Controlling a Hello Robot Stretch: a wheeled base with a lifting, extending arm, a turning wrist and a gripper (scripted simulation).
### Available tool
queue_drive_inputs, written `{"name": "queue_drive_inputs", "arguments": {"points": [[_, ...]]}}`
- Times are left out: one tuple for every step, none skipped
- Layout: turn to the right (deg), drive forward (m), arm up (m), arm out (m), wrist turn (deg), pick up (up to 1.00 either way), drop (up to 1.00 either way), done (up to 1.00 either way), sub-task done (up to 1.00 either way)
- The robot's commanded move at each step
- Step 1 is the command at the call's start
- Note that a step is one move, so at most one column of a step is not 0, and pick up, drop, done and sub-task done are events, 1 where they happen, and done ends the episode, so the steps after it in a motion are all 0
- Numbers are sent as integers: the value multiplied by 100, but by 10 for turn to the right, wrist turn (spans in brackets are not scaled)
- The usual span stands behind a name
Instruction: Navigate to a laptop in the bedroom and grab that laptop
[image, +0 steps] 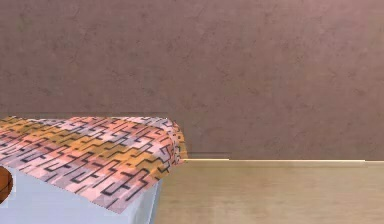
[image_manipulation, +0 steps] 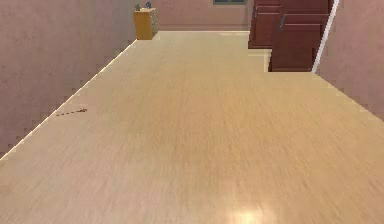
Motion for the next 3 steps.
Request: {"name": "queue_drive_inputs", "arguments": {"points": [[-60,0,0,0,0,0,0,0,0],[0,10,0,0,0,0,0,0,0],[-450,0,0,0,0,0,0,0,0]]}}
